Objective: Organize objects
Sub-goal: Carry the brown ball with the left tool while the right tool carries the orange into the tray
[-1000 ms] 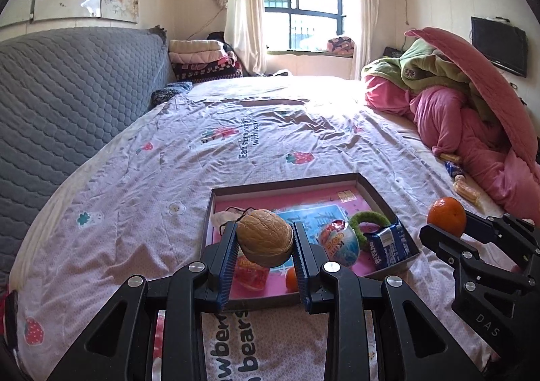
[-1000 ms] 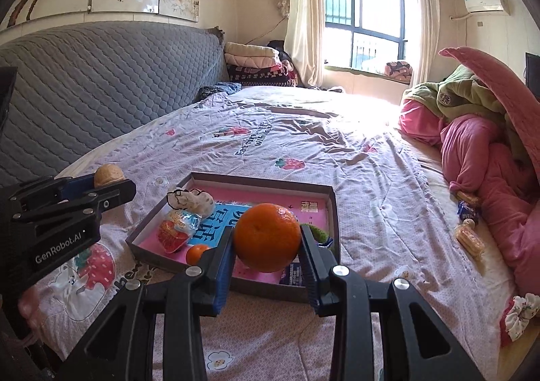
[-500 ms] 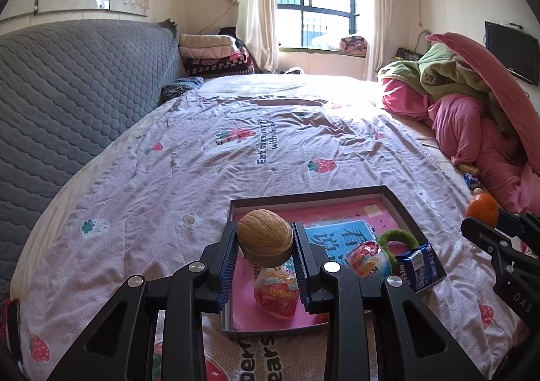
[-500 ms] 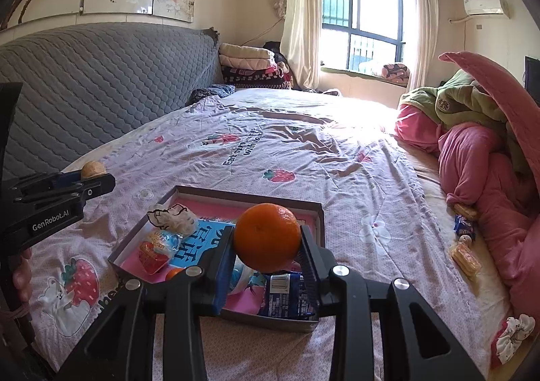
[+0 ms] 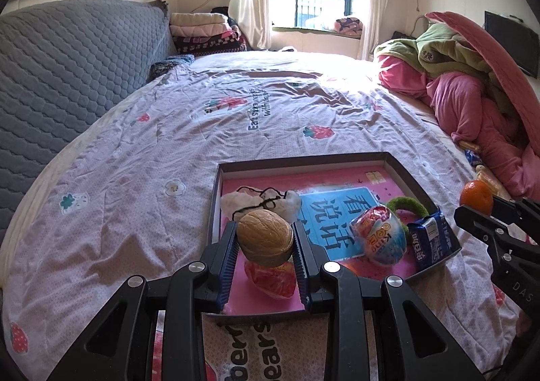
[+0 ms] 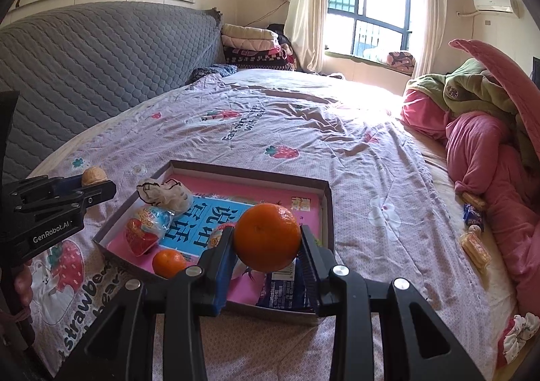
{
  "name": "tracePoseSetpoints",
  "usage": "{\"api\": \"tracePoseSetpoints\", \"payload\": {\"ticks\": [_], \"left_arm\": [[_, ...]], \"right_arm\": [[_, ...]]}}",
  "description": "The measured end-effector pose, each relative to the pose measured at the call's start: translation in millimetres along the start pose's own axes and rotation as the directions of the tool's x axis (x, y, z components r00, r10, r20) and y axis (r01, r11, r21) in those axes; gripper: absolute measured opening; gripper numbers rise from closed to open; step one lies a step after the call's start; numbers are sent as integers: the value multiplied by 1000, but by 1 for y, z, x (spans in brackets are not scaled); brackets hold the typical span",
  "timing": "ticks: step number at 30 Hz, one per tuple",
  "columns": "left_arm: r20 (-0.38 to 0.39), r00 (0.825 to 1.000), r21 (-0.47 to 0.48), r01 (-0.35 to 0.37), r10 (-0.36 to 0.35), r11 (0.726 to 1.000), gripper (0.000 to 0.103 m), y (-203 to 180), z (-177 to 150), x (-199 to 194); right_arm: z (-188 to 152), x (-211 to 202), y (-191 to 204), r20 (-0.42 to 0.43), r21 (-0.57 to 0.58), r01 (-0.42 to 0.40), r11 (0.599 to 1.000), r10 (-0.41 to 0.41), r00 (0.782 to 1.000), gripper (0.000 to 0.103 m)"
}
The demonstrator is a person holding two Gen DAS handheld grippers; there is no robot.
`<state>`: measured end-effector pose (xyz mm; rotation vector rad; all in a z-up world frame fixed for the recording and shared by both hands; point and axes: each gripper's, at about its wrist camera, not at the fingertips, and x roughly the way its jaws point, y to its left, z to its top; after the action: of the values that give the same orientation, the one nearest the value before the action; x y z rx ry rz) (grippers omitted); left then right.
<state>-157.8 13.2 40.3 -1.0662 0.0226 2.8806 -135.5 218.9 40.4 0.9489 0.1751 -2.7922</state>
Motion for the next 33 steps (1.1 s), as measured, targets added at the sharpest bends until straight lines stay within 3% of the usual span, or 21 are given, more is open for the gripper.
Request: {"api": "tracePoseSetpoints", "payload": {"ticks": [17, 33], "left_arm": [[-85, 995, 31, 49, -46, 998, 32, -21, -23, 37], [-100, 993, 24, 59, -56, 998, 31, -23, -21, 58]], "right_arm": [[-25, 31, 13, -90, -21, -34, 999, 32, 995, 37], [-34, 61, 21, -153, -29, -47, 998, 42, 987, 37]]}}
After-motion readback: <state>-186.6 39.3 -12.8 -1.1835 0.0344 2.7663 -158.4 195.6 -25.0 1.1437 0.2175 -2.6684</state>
